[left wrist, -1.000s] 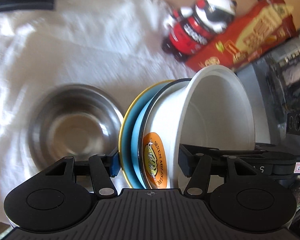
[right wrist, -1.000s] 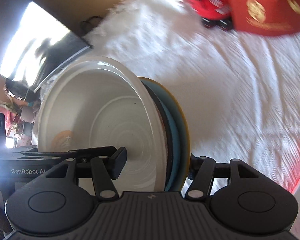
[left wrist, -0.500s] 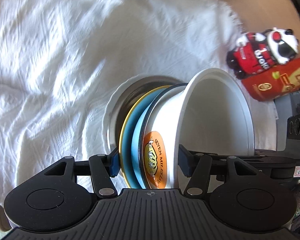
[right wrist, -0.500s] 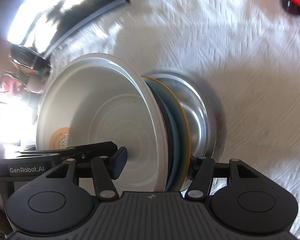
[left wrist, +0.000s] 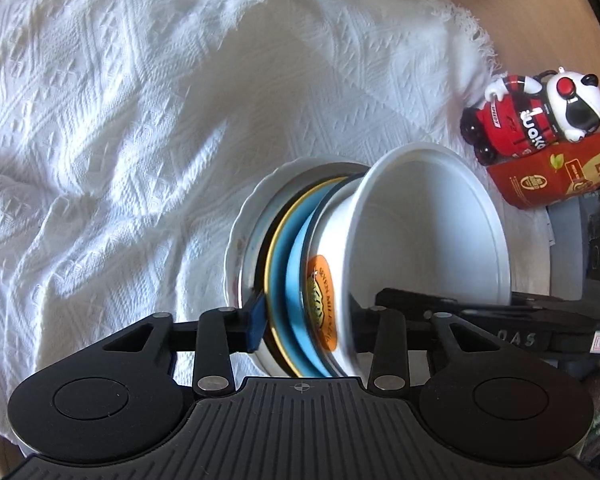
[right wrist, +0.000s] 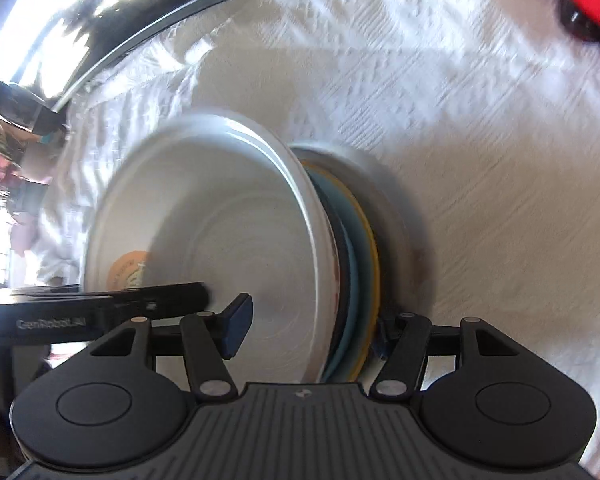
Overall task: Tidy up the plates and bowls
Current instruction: 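Lower the bowl stack into the steel bowl on the floral plate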
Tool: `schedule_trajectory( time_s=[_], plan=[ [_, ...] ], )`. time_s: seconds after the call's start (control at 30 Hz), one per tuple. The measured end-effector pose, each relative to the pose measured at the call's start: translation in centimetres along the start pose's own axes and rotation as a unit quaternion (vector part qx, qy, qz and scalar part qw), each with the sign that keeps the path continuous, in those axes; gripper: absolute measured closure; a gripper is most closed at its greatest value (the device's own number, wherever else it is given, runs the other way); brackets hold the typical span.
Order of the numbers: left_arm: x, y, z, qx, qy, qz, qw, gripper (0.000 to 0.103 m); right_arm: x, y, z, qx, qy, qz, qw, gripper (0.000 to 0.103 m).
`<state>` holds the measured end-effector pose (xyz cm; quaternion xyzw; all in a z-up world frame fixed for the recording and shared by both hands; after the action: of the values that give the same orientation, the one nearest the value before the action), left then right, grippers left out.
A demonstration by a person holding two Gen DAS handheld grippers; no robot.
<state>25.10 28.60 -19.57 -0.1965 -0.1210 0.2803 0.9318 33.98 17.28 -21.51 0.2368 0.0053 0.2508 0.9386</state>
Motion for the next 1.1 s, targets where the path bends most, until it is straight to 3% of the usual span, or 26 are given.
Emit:
schedule_trajectory(
  time_s=[0.37,0.6,0.73,0.87,1.1],
  plan=[
    [0.8,0.0,1.3,0.006,-0.029,-0.001,0.9996,0.073,0.5,-0.8,1.2,0.015,-0.001,-0.009,1.000,0.045],
    [2.2,-1.3,3.7,-0.005,-0.062,-0.009,0.9980,0.074,2.0,-0.8,5.1,0.013,-0.065,0.016,0.998,0.042],
    [1.9,-2.3,3.8,-0.008,-0.064,-0.016,0.9978,0.075,1.4,0.2,6.0,0.029,-0.077,0.039,0.996,0.058],
    [1.7,-2.7,3.8,-0.014,-0.067,-0.013,0.9976,0.074,0.6,0.9,5.7,0.005,-0.091,0.068,0.993,0.060],
    [1.8,-2.7,4.1,-0.006,-0.078,-0.010,0.9969,0.075,-0.2,1.0,6.3,0.010,-0.106,0.066,0.992,0.060]
  ],
)
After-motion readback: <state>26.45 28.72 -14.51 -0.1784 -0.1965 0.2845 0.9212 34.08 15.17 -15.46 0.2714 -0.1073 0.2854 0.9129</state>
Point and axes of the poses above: each gripper's, at about its wrist camera, not at the fingertips, and z roughly against the way its jaws point, y to its left, x to its top, the point moved 10 cm from there along -z, roughly the way its jaws point, and after that the axes turned 1 degree about y, right-handed, at the moved point
